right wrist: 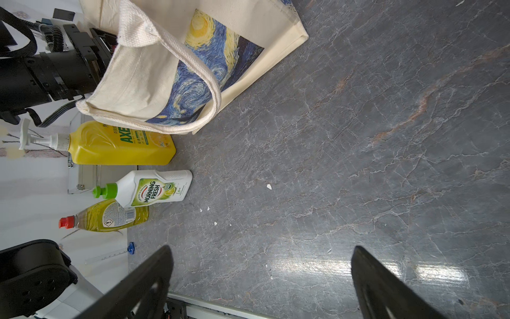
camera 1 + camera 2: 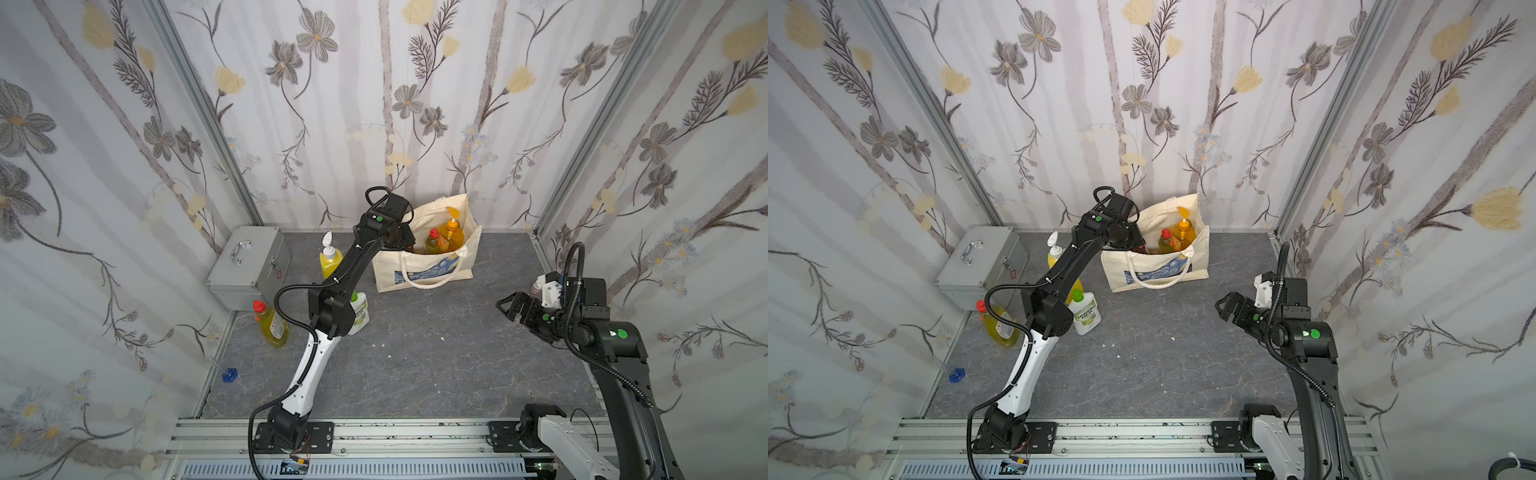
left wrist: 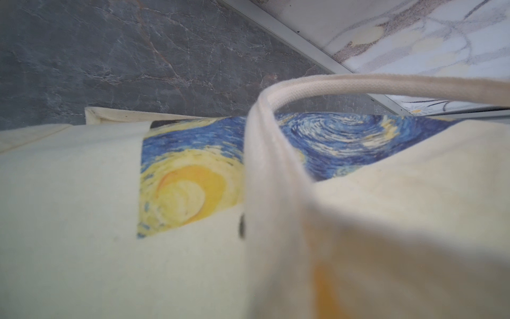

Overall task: Pack dish soap into the shopping bag
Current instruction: Place the bottle of dish soap in the shopping bag.

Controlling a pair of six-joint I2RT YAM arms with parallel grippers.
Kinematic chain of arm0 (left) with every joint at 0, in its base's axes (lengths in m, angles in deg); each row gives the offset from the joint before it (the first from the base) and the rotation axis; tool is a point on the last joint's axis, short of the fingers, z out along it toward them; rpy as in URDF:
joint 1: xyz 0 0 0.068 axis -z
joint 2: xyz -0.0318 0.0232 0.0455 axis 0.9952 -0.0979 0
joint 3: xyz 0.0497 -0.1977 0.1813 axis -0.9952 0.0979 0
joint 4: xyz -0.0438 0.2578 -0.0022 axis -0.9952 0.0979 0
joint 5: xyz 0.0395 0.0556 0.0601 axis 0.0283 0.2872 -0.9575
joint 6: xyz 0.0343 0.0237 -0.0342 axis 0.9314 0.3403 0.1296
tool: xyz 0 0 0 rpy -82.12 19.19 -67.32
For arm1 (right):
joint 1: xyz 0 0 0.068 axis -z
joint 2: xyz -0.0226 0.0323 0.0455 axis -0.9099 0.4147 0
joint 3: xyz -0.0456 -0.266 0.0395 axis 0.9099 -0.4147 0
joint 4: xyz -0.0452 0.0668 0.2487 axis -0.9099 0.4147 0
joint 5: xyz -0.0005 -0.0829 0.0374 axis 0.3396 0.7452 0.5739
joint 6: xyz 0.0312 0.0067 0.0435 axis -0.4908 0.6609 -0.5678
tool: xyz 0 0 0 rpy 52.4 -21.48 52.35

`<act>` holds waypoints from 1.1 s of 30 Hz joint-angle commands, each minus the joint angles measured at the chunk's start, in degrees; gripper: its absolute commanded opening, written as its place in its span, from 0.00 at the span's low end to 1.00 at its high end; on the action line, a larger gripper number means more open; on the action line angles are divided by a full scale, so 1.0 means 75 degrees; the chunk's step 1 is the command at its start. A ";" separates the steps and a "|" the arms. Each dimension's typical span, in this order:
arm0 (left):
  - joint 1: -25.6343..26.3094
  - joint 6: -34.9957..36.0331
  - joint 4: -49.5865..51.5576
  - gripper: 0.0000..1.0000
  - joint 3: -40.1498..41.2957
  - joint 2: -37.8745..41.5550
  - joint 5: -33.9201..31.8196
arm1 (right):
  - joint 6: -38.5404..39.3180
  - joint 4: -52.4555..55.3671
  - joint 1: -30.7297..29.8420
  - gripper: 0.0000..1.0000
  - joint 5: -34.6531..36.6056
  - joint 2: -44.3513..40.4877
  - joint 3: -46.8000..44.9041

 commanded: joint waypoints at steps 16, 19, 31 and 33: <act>0.0037 -0.0176 -0.0951 0.78 -0.0062 0.0293 0.0700 | 0.0053 -0.0146 0.0039 1.00 -0.0052 0.0130 -0.0078; 0.0037 -0.0215 -0.0951 0.80 -0.0062 0.0306 0.0804 | 0.0059 -0.0146 0.0037 1.00 -0.0052 0.0130 -0.0090; 0.0046 -0.0698 -0.1473 1.00 -0.0051 0.0349 0.1564 | 0.0026 -0.0224 0.0037 1.00 -0.0228 0.0122 -0.0147; 0.0049 -0.0595 -0.1166 1.00 -0.0048 0.0522 0.1260 | -0.0042 -0.0317 0.0037 1.00 -0.0283 0.0106 -0.0192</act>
